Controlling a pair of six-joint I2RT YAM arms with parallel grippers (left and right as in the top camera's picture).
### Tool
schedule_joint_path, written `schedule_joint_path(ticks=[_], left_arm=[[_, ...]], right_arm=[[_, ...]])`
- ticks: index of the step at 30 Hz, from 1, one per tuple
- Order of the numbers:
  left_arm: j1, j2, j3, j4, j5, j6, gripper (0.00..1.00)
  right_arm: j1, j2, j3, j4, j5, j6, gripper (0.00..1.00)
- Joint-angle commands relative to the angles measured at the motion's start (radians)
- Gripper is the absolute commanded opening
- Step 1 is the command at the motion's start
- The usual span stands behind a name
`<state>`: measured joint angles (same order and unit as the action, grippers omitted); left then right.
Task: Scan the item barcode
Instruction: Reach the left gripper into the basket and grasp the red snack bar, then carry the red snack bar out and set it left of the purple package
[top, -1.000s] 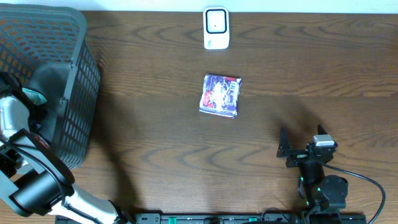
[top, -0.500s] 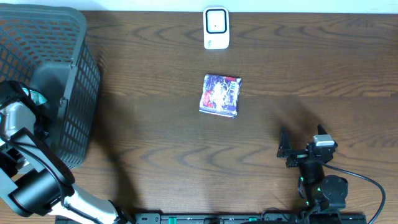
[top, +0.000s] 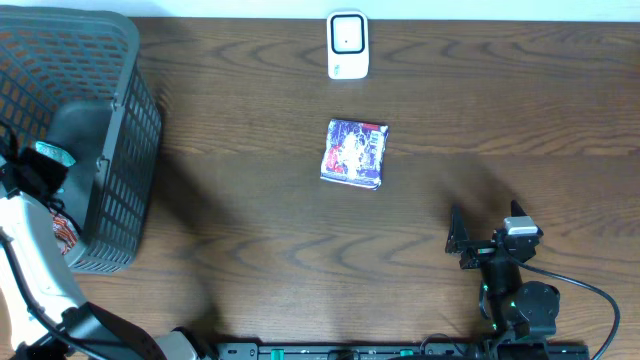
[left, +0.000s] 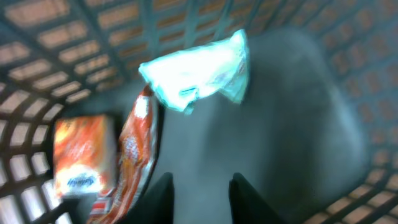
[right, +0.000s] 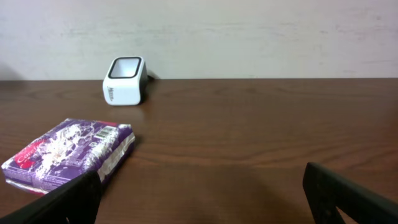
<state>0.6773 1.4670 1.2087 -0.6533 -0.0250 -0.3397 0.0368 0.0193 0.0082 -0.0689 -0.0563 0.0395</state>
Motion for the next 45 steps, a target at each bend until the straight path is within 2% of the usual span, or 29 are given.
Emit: schedule_joint_path(ticks=[1,4,10,14,16,20,24,25,26,27,28,29,32,34,38,39,42,45], left_arm=[[0.000,0.048,-0.018,-0.063,-0.141,0.006,0.56],[0.000,0.086,-0.031,-0.092,-0.185,0.005,0.66],[0.000,0.196,-0.033,-0.170,-0.210,-0.040,0.76],[0.000,0.272,-0.033,-0.236,-0.203,-0.040,0.77],[0.000,0.307,-0.033,-0.264,-0.204,-0.089,0.78],[0.000,0.351,-0.034,-0.262,-0.204,-0.145,0.84],[0.000,0.372,-0.034,-0.239,-0.203,-0.145,0.83],[0.000,0.377,-0.034,-0.236,-0.203,-0.145,0.80],[0.000,0.381,-0.034,-0.231,-0.200,-0.144,0.66],[0.000,0.388,-0.034,-0.222,-0.193,-0.144,0.47],[0.000,0.391,-0.034,-0.218,-0.193,-0.144,0.20],[0.000,0.392,-0.034,-0.214,-0.193,-0.144,0.08],[0.000,0.385,-0.033,-0.208,-0.181,-0.145,0.07],[0.000,0.369,-0.026,-0.207,-0.118,-0.143,0.07],[0.000,0.286,0.020,-0.193,0.087,-0.083,0.07],[0.000,0.231,0.032,-0.164,0.186,-0.069,0.07],[-0.001,0.089,0.033,-0.082,0.345,-0.069,0.07],[-0.001,-0.027,0.033,-0.015,0.412,-0.074,0.07]], right_arm=[[-0.011,-0.003,-0.003,-0.002,-0.002,-0.014,0.99],[-0.011,-0.003,-0.003,-0.002,-0.002,-0.014,0.99],[-0.011,-0.003,-0.003,-0.002,-0.002,-0.014,0.99],[-0.011,-0.003,-0.003,-0.002,-0.002,-0.014,0.99],[-0.011,-0.003,-0.003,-0.002,-0.002,-0.014,0.99],[-0.011,-0.003,-0.003,-0.002,-0.002,-0.014,0.99],[-0.011,-0.003,-0.003,-0.002,-0.002,-0.014,0.99],[-0.011,-0.003,-0.003,-0.002,-0.002,-0.014,0.99],[-0.011,-0.003,-0.003,-0.002,-0.002,-0.014,0.99],[-0.011,-0.003,-0.003,-0.002,-0.002,-0.014,0.99],[-0.011,-0.003,-0.003,-0.002,-0.002,-0.014,0.99],[-0.011,-0.003,-0.003,-0.002,-0.002,-0.014,0.99],[-0.011,-0.003,-0.003,-0.002,-0.002,-0.014,0.99],[-0.011,-0.003,-0.003,-0.002,-0.002,-0.014,0.99],[-0.011,-0.003,-0.003,-0.002,-0.002,-0.014,0.99],[-0.011,-0.003,-0.003,-0.002,-0.002,-0.014,0.99],[-0.011,-0.003,-0.003,-0.002,-0.002,-0.014,0.99],[-0.011,-0.003,-0.003,-0.002,-0.002,-0.014,0.99]])
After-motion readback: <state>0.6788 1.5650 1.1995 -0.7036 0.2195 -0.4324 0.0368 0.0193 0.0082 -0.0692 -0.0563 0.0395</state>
